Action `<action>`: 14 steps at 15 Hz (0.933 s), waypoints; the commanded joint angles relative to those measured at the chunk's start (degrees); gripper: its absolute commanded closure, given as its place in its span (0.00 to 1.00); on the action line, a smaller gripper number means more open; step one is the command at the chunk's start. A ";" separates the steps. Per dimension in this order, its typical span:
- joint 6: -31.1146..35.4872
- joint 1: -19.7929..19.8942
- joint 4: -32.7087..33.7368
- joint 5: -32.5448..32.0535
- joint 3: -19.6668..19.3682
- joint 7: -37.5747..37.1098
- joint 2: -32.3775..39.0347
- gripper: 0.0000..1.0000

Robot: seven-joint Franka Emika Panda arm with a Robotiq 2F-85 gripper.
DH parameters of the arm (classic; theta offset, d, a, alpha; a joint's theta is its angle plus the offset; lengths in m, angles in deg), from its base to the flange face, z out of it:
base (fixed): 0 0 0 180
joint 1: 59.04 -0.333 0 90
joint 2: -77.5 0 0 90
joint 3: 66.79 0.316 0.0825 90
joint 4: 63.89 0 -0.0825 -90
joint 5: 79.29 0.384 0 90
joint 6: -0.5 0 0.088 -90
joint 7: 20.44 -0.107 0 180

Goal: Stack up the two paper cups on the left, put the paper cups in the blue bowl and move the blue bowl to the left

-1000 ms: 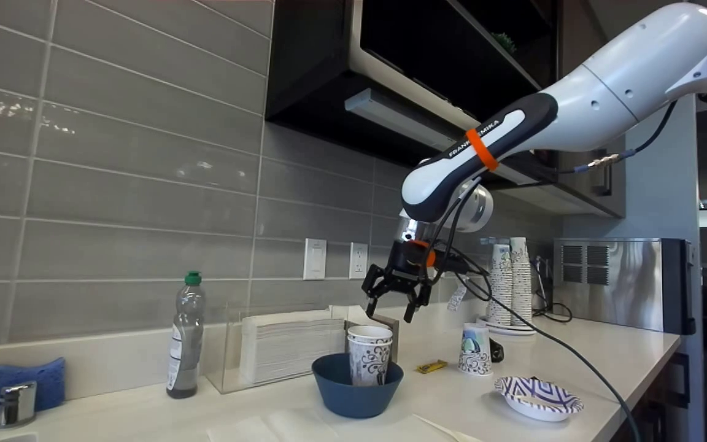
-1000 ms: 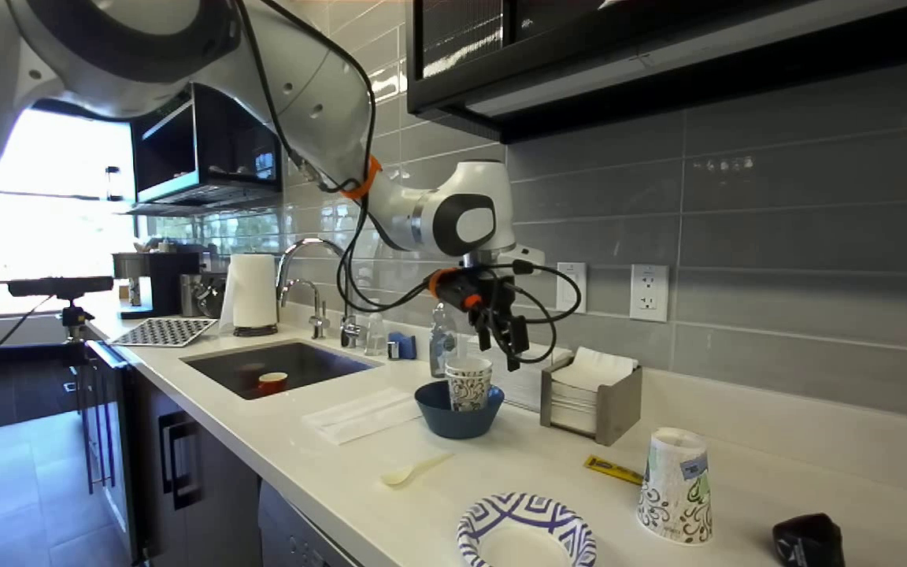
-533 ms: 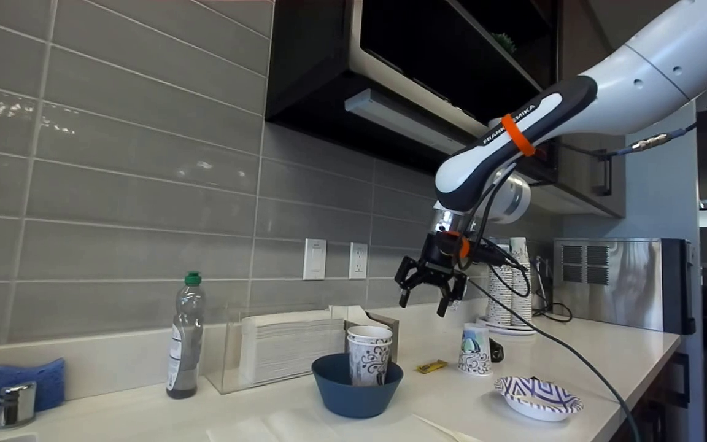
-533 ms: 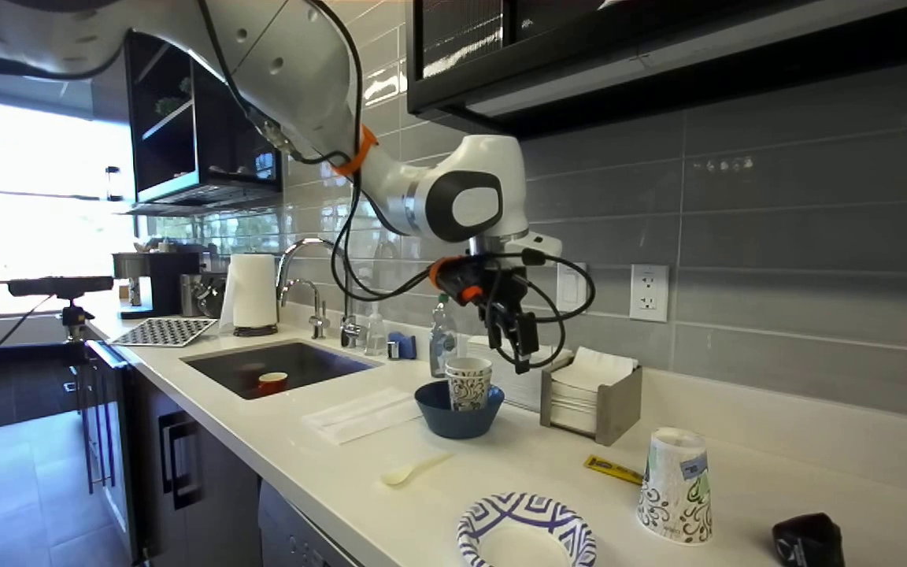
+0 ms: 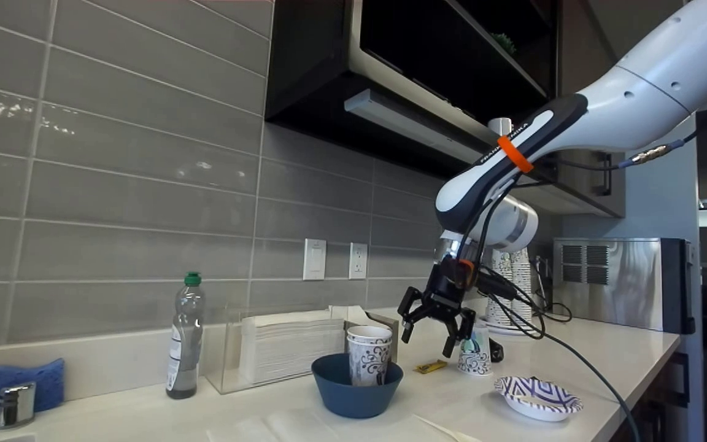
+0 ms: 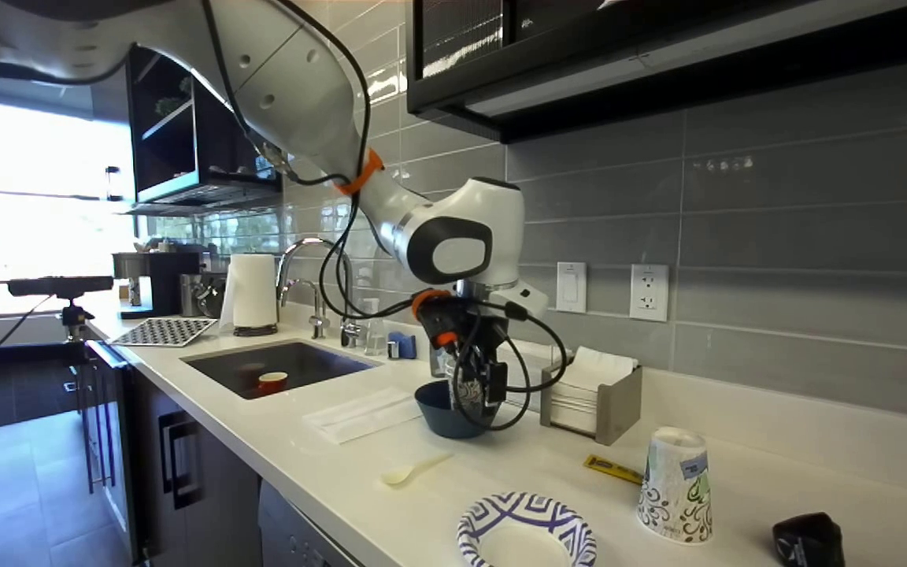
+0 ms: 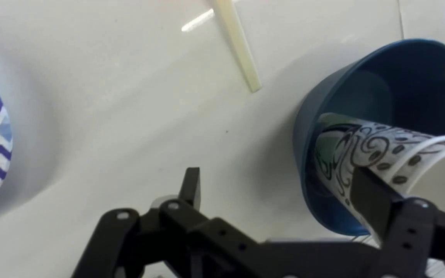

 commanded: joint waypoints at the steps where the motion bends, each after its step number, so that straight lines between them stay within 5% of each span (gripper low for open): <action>1: 0.35 1.11 0.71 4.97 1.50 3.59 2.65 0.00; 11: 1.84 2.16 3.74 10.55 3.34 7.40 8.07 0.00; 14: 2.16 2.48 4.58 11.25 3.86 7.86 9.23 0.34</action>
